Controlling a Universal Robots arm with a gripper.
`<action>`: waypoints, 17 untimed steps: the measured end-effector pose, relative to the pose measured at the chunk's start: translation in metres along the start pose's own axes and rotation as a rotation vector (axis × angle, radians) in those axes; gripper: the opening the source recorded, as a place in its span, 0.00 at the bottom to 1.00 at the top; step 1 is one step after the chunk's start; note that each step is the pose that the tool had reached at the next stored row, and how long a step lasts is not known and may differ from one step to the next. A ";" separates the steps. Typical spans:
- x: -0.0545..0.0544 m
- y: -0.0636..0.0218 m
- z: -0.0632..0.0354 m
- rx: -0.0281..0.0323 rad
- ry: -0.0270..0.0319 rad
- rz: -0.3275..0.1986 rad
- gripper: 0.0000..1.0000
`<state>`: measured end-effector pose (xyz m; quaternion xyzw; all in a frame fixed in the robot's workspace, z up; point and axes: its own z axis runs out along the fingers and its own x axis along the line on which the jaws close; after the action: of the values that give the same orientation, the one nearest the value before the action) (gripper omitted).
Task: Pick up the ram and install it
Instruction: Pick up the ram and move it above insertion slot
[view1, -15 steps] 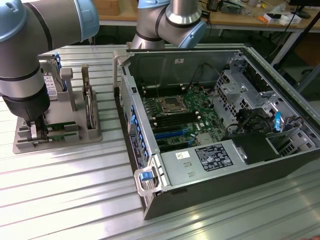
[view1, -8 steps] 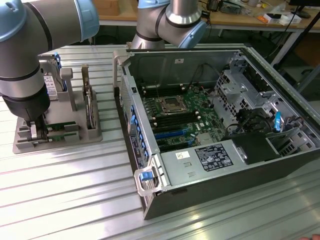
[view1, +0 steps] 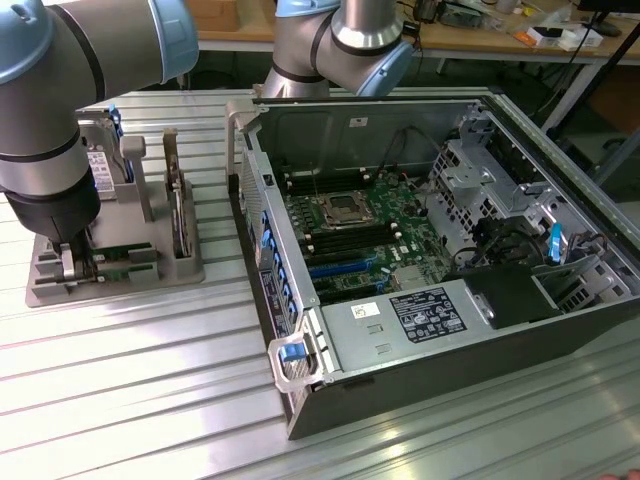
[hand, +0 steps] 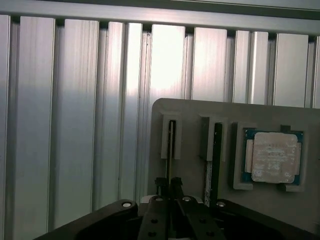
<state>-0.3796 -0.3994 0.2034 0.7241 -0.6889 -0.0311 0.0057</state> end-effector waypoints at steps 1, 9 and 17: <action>0.000 0.0000 0.0000 0.0000 0.0000 0.000 0.13; 0.000 0.0000 -0.0001 0.0004 -0.0002 0.000 0.13; -0.001 0.0012 -0.0224 -0.0018 0.0010 0.000 0.13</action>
<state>-0.3796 -0.3994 0.2259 0.7241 -0.6889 -0.0313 0.0067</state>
